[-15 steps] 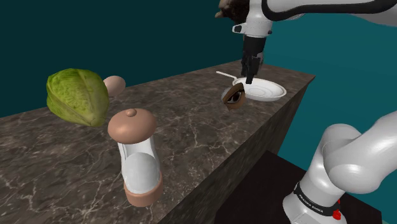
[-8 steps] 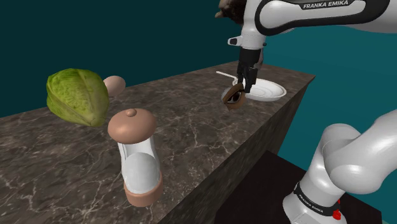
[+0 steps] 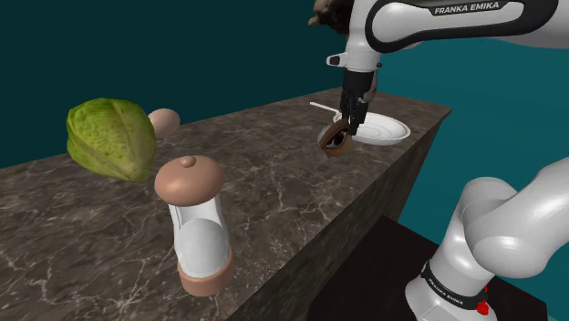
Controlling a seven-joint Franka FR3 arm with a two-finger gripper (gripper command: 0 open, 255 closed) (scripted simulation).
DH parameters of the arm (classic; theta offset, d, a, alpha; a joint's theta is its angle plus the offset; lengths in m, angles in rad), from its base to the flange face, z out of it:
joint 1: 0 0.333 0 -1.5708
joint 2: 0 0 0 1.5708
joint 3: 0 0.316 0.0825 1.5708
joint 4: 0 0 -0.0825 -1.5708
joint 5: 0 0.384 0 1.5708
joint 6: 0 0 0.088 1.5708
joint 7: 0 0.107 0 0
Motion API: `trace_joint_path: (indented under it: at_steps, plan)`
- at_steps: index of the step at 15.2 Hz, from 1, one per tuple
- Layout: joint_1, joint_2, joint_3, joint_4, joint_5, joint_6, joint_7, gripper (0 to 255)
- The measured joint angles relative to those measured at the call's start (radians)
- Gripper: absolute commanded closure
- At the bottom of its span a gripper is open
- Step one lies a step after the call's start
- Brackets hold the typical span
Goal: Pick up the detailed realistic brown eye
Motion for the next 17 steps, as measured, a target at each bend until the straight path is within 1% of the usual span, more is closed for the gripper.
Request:
trace_joint_path:
  at_steps: [4,7,17]
  plan:
    - [0.000,0.001,0.000,0.001,0.000,0.000,0.000,255]
    - [0.001,0.003,0.003,0.028,0.002,-0.026,-0.001,255]
    - [0.007,0.034,0.010,0.188,0.012,-0.155,-0.008,255]
